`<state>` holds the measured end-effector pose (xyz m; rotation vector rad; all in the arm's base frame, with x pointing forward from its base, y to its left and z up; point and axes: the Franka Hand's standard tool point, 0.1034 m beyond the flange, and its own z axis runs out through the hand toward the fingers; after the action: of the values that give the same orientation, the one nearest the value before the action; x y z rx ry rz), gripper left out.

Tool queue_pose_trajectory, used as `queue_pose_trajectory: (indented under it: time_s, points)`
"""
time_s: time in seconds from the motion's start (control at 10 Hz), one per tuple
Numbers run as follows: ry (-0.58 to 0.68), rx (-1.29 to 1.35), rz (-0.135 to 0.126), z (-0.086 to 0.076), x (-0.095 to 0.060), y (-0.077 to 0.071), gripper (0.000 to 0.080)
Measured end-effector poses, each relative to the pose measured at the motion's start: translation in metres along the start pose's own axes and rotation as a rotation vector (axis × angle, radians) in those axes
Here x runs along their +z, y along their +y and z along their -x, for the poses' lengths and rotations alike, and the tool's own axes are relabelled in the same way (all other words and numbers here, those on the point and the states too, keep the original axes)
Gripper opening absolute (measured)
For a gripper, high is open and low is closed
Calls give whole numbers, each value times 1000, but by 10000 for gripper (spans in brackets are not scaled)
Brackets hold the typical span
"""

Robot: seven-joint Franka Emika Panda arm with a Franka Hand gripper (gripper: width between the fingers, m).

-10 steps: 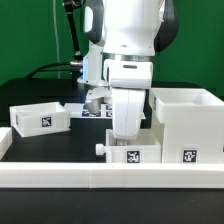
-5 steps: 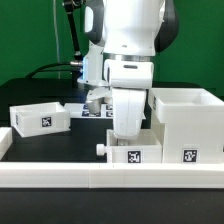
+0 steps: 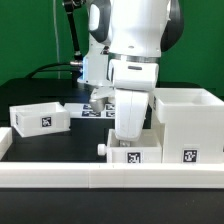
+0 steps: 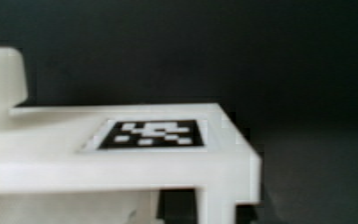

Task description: Assemble drawer

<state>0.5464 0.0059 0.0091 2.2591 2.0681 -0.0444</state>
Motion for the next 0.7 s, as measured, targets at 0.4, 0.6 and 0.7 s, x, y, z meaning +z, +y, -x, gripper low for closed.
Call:
queue_pose_trajectory:
  time_s: [0.4,0.6,0.7]
  points:
    - [-4,-29,-10,0,1,-2,42]
    - [-4,-28,-9,0,1,-2,42]
    - [-2,-38,-4,0,1,-2,42]
